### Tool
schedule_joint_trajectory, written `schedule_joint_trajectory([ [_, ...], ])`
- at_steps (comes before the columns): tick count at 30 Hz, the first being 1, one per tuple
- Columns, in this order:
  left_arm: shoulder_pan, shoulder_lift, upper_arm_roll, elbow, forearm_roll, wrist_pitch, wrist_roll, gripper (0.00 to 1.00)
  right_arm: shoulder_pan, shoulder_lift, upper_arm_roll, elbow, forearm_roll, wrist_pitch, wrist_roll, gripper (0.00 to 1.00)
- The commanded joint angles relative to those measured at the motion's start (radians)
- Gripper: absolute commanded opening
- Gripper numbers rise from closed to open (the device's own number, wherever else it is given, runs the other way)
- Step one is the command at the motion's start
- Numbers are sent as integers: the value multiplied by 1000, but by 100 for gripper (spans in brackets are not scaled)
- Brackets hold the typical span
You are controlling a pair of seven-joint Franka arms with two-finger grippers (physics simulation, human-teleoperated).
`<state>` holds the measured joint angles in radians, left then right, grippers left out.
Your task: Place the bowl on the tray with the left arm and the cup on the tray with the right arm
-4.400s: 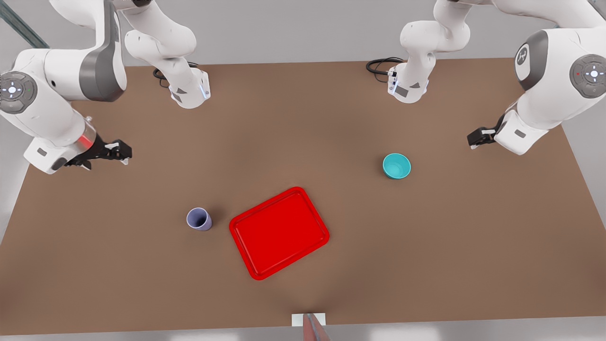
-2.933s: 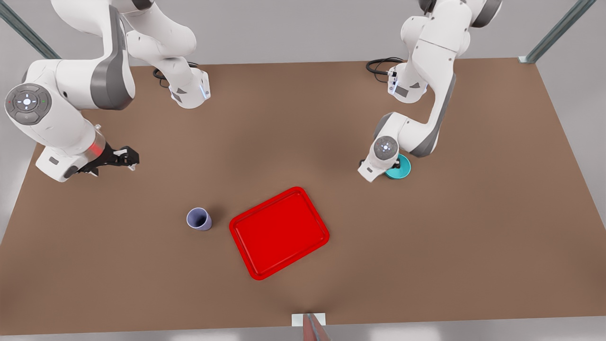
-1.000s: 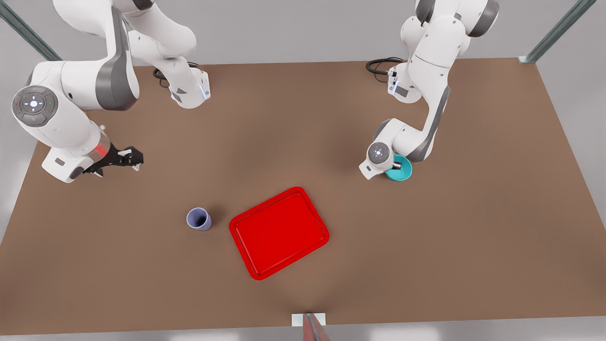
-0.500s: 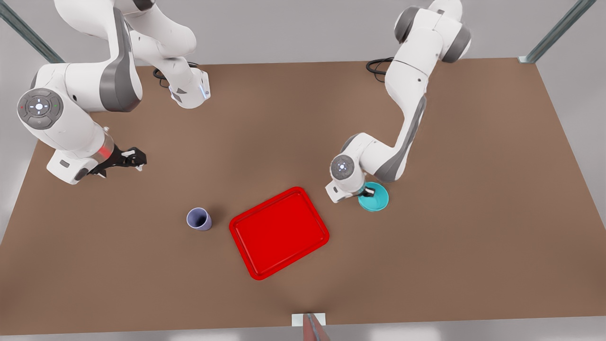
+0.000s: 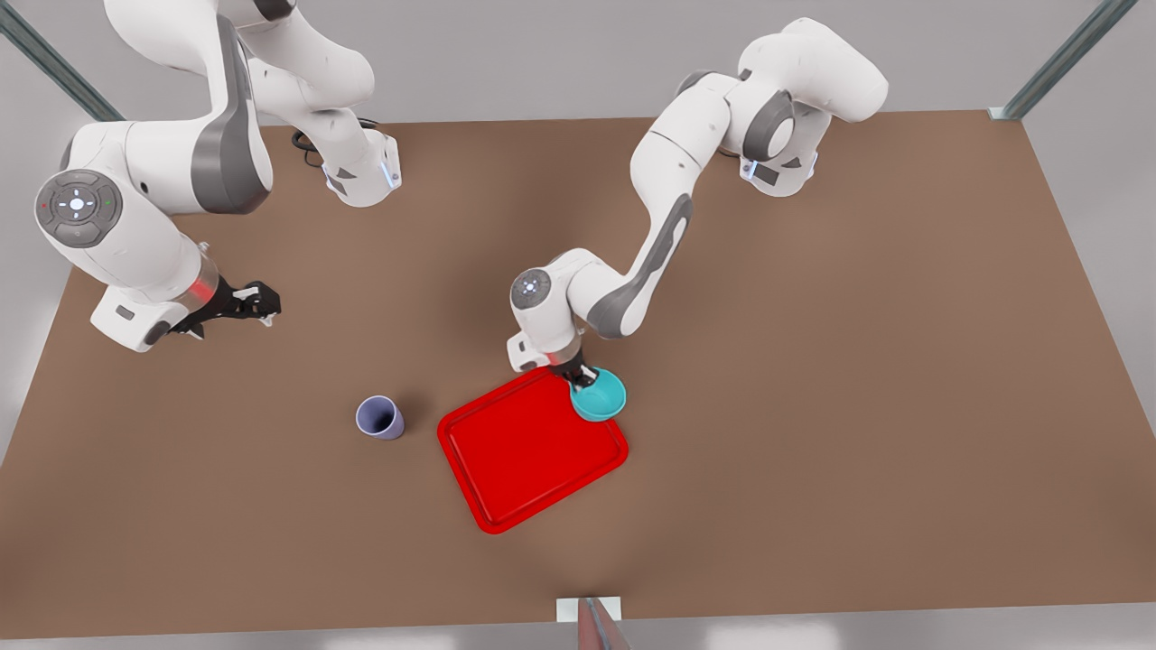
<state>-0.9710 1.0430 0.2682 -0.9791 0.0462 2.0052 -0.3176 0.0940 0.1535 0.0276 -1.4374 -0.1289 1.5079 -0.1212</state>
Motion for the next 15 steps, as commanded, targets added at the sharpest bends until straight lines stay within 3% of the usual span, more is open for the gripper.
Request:
schedule_joint_trajectory([
  [1, 0, 2, 0, 3, -111, 6, 8, 21, 0, 0, 0, 0, 0, 0, 0, 100],
  [14, -75, 78, 0, 57, -161, 109, 0, 21, 0, 3, 2, 3, 0, 0, 0, 100],
  [15, -75, 78, 0, 57, -160, 106, 0, 100, 0, 3, 2, 3, 0, 0, 2, 100],
])
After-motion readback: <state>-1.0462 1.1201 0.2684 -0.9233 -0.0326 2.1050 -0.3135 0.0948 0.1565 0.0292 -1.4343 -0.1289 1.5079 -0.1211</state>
